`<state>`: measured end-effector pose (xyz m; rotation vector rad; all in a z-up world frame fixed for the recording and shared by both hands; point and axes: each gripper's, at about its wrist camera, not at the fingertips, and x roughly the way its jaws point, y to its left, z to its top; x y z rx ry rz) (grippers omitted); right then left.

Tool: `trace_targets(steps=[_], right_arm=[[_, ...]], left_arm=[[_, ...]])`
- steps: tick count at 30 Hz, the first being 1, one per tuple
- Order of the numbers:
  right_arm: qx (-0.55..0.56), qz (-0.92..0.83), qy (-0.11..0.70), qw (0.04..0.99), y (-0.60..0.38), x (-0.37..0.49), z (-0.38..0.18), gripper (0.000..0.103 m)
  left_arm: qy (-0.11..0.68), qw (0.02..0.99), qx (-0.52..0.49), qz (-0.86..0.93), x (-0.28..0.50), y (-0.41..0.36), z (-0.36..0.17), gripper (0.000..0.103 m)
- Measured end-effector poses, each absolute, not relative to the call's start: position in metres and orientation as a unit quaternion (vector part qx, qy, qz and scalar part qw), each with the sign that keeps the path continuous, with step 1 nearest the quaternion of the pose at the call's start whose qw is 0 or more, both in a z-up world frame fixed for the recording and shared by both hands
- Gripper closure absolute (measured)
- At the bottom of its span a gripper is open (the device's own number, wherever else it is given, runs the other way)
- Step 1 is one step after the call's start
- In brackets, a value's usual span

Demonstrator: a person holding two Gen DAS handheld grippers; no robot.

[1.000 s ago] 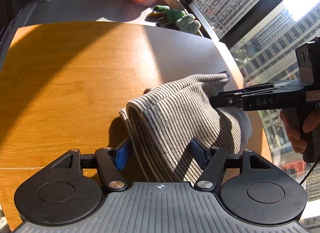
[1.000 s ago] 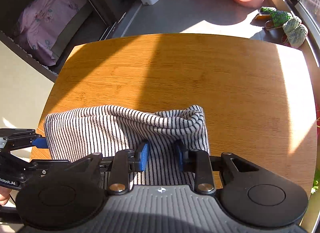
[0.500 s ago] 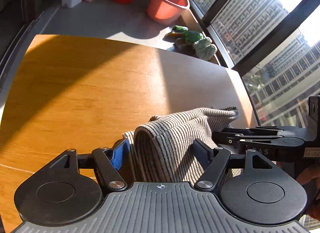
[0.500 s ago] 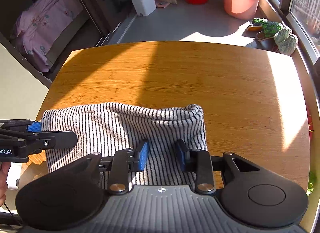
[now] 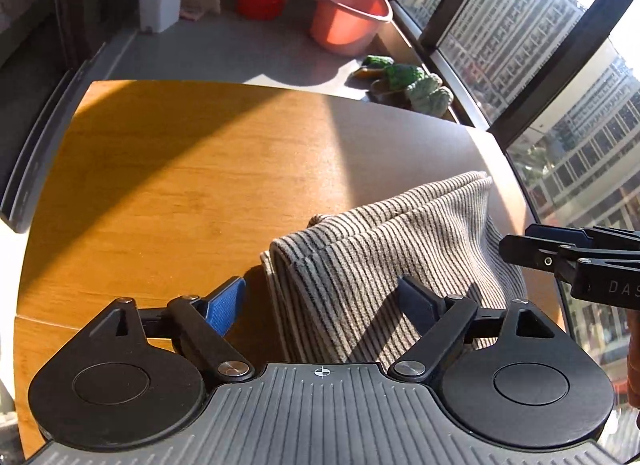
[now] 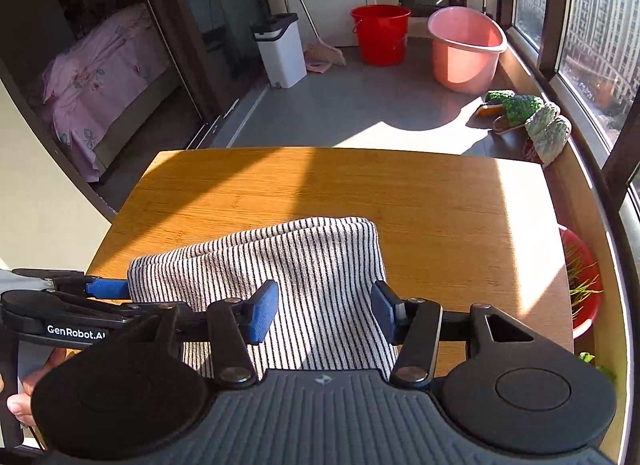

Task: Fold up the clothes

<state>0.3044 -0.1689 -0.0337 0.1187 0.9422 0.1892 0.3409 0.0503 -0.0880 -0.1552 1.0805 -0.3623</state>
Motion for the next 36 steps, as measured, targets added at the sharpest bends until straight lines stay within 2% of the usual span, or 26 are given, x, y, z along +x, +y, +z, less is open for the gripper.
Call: trace_targets(steps=[2,5,6,7,10,14,15,16,17,22,25,28,31,34,36], right_arm=[[0.067,0.081,0.449,0.887,-0.165,0.323,-0.036,0.051],[0.079,0.077,0.526,0.844,-0.155,0.369,-0.074,0.050],[0.075,0.076,0.551,0.828,-0.151,0.379,-0.089,0.046],[0.067,0.084,0.541,0.834,-0.148,0.384,-0.095,0.040],[0.027,0.112,0.538,0.835,-0.138,0.387,-0.089,0.040],[0.107,0.102,0.504,0.851,-0.171,0.350,-0.057,0.041],[0.137,0.086,0.495,0.854,-0.184,0.334,-0.050,0.034],[0.168,0.058,0.492,0.852,-0.197,0.317,-0.048,0.022],[0.198,0.031,0.488,0.849,-0.211,0.300,-0.046,0.019],[0.328,-0.036,0.531,0.781,-0.246,0.262,-0.087,0.019],[0.249,0.004,0.530,0.810,-0.223,0.290,-0.087,0.028],[0.168,0.043,0.526,0.833,-0.200,0.318,-0.086,0.028],[0.085,0.082,0.516,0.848,-0.178,0.347,-0.086,0.028],[0.002,0.120,0.503,0.856,-0.155,0.375,-0.086,0.028],[-0.017,0.125,0.484,0.866,-0.149,0.363,-0.073,0.028]], left_arm=[[0.517,0.832,-0.077,-0.185,0.340,0.044,-0.095,0.018],[0.521,0.826,-0.083,-0.200,0.336,0.037,-0.103,0.018],[0.521,0.825,-0.086,-0.203,0.335,0.036,-0.105,0.019],[0.522,0.823,-0.093,-0.204,0.335,0.035,-0.106,0.019],[0.527,0.816,-0.112,-0.208,0.336,0.034,-0.109,0.020],[0.533,0.810,-0.112,-0.219,0.334,0.030,-0.111,0.019],[0.534,0.808,-0.113,-0.221,0.334,0.031,-0.111,0.019],[0.536,0.806,-0.117,-0.222,0.334,0.032,-0.112,0.019],[0.540,0.803,-0.123,-0.223,0.334,0.033,-0.113,0.019],[0.551,0.792,-0.130,-0.229,0.333,0.030,-0.115,0.019],[0.559,0.778,-0.126,-0.256,0.326,0.016,-0.113,0.018],[0.570,0.762,-0.099,-0.291,0.316,-0.003,-0.114,0.015],[0.568,0.750,-0.096,-0.324,0.305,-0.006,-0.105,0.020],[0.549,0.763,-0.103,-0.325,0.293,0.011,-0.081,0.020],[0.532,0.780,-0.106,-0.311,0.288,0.030,-0.063,0.019]])
